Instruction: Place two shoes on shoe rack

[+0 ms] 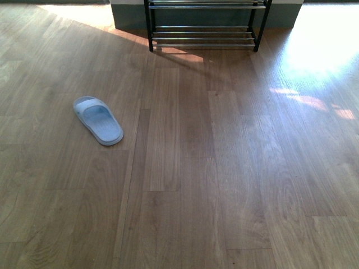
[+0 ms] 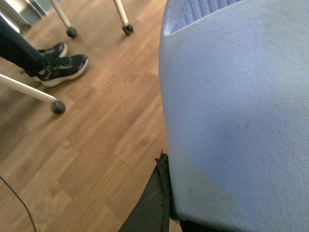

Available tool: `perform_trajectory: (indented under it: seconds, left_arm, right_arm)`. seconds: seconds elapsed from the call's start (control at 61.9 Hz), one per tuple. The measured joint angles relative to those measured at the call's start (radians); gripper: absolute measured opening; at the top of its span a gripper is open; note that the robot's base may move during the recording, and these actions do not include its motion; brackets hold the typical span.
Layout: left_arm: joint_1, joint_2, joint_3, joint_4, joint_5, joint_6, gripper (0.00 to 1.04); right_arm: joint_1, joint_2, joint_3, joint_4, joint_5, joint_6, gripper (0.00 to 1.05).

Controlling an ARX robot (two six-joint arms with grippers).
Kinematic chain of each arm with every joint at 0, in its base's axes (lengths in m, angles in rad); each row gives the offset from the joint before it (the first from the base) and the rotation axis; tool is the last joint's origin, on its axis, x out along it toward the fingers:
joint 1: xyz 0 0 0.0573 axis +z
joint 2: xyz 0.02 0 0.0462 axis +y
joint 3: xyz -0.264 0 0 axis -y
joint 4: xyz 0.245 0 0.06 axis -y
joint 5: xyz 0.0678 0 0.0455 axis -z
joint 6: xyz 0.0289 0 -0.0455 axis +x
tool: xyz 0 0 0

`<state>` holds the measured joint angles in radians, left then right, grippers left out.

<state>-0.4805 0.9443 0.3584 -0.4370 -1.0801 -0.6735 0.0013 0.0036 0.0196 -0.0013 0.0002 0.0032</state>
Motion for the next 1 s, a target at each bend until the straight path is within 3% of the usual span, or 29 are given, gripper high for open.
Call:
perform_trajectory:
  seconds: [0.097,1.002]
  left_arm:
    - [-0.062,-0.076,-0.023,-0.117,-0.084,-0.075,0.02]
    - [-0.078,-0.086,-0.032,-0.126,-0.089,-0.129,0.02]
  right_arm:
    - [0.000,0.000,0.000,0.000,0.000,0.000,0.96]
    - [0.000,0.000,0.000,0.000,0.002,0.000,0.96]
